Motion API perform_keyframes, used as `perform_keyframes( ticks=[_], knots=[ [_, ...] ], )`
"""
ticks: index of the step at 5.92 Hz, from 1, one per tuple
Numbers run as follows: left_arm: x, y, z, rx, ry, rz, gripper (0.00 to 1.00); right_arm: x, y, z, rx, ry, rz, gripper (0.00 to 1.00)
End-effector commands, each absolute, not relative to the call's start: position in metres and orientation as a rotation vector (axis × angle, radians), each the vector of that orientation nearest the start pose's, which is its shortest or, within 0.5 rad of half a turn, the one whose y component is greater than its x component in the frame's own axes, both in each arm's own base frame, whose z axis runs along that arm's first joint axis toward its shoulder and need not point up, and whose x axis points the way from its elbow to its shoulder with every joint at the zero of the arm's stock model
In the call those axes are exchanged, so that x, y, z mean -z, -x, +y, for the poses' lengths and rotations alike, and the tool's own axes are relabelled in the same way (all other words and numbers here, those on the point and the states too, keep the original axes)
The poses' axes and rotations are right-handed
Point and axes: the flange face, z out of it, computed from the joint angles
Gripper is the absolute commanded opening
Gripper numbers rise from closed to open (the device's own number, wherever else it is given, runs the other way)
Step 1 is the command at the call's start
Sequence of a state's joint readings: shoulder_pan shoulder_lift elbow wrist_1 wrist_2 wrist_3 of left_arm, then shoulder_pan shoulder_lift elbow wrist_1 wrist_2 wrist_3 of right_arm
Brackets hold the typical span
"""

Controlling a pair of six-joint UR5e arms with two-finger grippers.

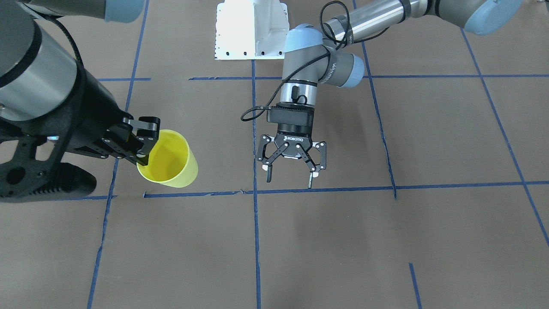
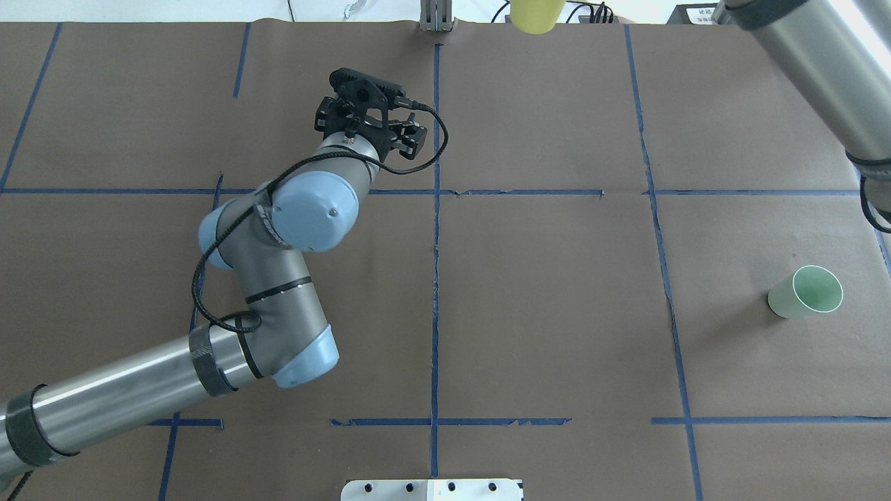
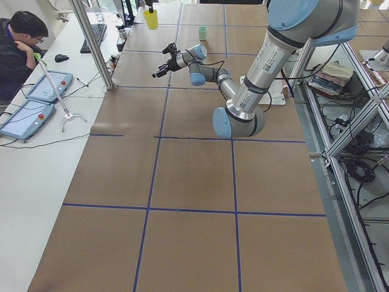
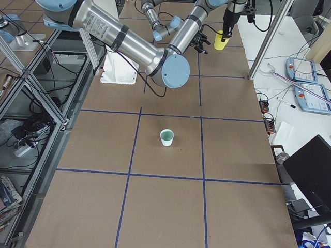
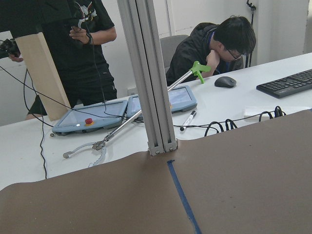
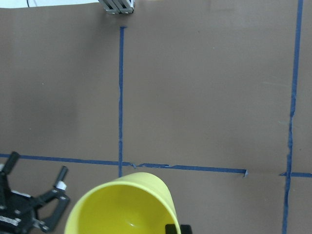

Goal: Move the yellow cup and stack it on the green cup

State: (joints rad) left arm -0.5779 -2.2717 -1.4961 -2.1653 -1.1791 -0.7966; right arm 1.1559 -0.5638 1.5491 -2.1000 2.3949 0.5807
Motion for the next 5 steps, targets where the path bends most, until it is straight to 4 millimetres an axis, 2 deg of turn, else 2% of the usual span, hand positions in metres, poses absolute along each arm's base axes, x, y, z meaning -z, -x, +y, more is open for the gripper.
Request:
perform_keyframes(
  ticks=[1,2,3,4,5],
  knots=[
    [-0.196,-0.423,-0.563,-0.052,-0.694,0.764,1.0,-0.162,0.183,-0.594,0.096,-0.048,-0.919,0.0],
    [-0.189,-0.378,-0.572,-0.132,-0.587,0.776,1.0,-0.2,0.154,-0.568,0.123,-0.076,-0.908,0.0],
    [-0.193,-0.34,-0.577,-0.133,-0.443,0.785,1.0,-0.231,0.132,-0.544,0.183,-0.119,-0.877,0.0],
    [-0.207,-0.299,-0.58,-0.083,-0.388,0.761,1.0,-0.267,0.12,-0.514,0.221,-0.115,-0.863,0.0],
    [-0.229,-0.263,-0.587,-0.074,-0.29,0.816,1.0,-0.301,0.108,-0.483,0.261,-0.103,-0.85,0.0]
  ],
)
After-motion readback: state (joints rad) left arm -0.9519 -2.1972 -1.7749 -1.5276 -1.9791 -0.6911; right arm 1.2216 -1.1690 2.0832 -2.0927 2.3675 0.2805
